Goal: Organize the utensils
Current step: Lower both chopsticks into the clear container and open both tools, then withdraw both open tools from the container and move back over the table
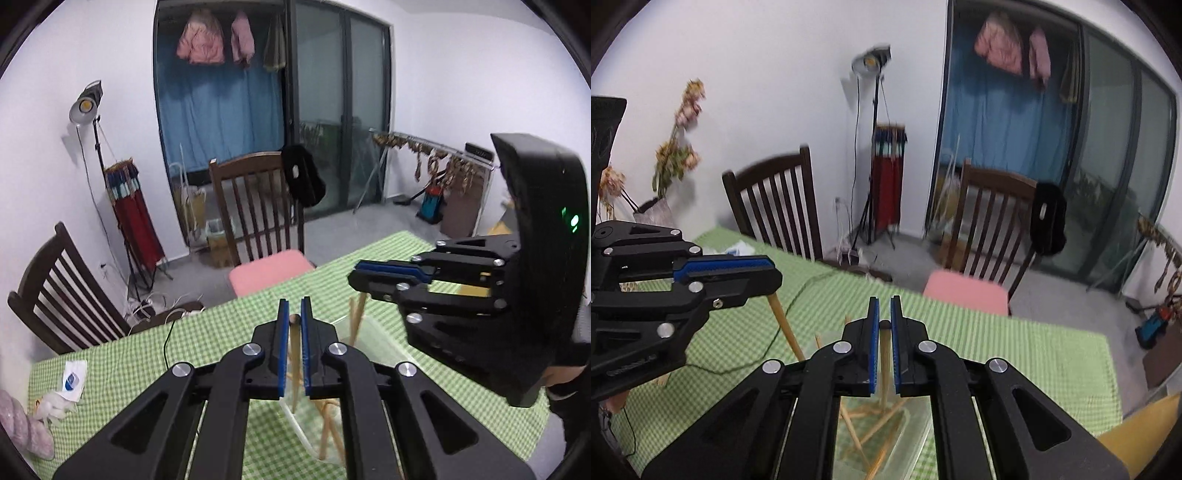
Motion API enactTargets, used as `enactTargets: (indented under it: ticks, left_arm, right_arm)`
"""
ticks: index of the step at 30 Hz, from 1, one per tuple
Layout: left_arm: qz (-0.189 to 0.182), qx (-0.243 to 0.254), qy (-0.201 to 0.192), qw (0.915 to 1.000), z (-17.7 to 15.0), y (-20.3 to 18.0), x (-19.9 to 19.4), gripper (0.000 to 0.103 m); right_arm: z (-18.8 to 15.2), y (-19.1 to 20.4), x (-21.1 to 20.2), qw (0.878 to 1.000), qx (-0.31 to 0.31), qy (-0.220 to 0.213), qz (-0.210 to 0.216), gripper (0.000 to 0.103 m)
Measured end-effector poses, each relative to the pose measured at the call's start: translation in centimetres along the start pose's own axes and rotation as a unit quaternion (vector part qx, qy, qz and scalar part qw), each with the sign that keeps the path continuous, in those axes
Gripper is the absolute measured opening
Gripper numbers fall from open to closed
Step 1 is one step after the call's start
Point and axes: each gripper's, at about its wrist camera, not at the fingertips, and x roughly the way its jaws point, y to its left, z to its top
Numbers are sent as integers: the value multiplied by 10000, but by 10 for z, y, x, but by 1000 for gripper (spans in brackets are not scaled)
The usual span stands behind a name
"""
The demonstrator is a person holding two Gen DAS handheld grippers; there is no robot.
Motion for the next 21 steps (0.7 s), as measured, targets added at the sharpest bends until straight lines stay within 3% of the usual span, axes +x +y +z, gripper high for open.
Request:
enactTargets:
  ticks: [3, 5, 7, 10, 13, 15, 18, 21]
  left_arm:
    - [6, -126, 175, 9998, -5, 7, 16, 4]
    - [19, -220, 194, 9996, -9, 12, 18, 4]
    - [24, -288, 141, 9995, -14, 15, 11, 5]
    - [81, -508, -143, 9986, -26, 19, -18, 20]
    - [405, -562, -556, 9960, -54, 10, -57, 33]
    - [600, -687, -774, 9928, -82, 1, -85, 51]
    - [683, -861, -1117, 9876, -123, -16, -120, 62]
    - [818, -797, -1165, 9866, -152, -33, -139, 64]
  right_arm:
    - [-3, -5, 8, 9998, 105, 184, 26, 9]
    - [-4, -7, 5, 9997, 155, 162, 20, 35]
    - [-5, -10, -6, 9997, 248, 22, -38, 45]
    - [-9, -16, -30, 9991, 381, -148, -141, 45]
    - [-23, -21, -55, 9986, 443, -266, -145, 45]
    - [-36, -20, -70, 9984, 400, -345, -193, 45]
    - [-63, -12, -95, 9978, 300, -472, -356, 46]
    - [-88, -1, -118, 9964, 207, -607, -551, 53]
